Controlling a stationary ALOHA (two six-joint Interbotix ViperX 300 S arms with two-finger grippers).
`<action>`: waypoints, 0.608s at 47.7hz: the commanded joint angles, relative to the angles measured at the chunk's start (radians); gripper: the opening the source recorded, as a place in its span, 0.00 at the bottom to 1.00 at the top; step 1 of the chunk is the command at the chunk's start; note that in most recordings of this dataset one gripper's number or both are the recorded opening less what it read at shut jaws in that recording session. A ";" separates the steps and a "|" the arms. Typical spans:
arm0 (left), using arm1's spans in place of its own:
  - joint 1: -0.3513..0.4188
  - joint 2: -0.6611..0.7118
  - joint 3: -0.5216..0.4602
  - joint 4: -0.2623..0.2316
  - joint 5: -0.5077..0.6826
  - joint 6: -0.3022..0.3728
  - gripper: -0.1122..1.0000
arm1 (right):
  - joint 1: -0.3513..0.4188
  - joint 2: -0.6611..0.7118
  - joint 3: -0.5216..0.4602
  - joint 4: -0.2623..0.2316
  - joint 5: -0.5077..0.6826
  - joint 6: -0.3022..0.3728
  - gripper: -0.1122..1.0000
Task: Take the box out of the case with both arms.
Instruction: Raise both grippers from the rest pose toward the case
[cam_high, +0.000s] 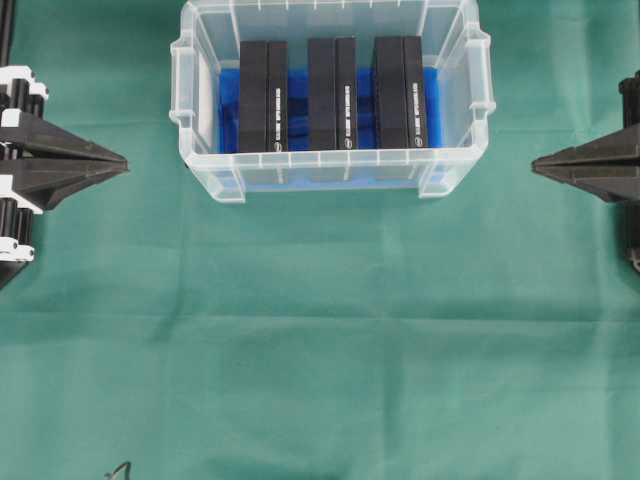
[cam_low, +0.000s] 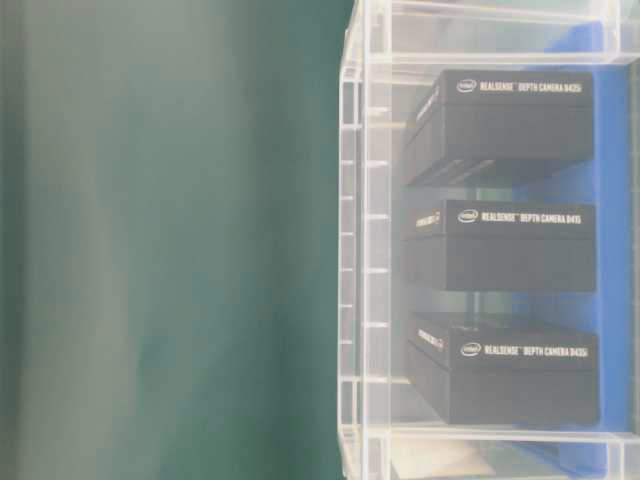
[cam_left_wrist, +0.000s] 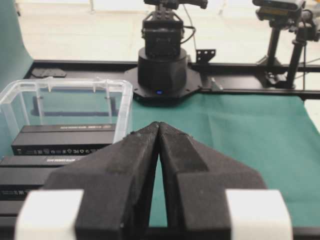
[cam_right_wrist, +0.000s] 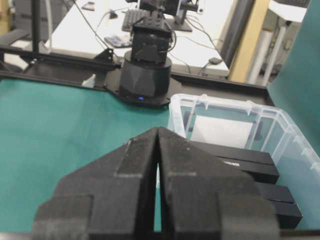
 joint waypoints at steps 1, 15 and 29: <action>-0.002 0.006 -0.035 0.006 0.021 -0.009 0.11 | -0.002 0.009 -0.023 0.006 0.000 0.003 0.10; -0.003 -0.012 -0.080 0.009 0.098 -0.057 0.11 | -0.003 0.008 -0.143 0.005 0.201 0.014 0.10; -0.003 -0.017 -0.307 0.011 0.350 -0.106 0.11 | -0.003 0.025 -0.382 0.005 0.437 0.014 0.10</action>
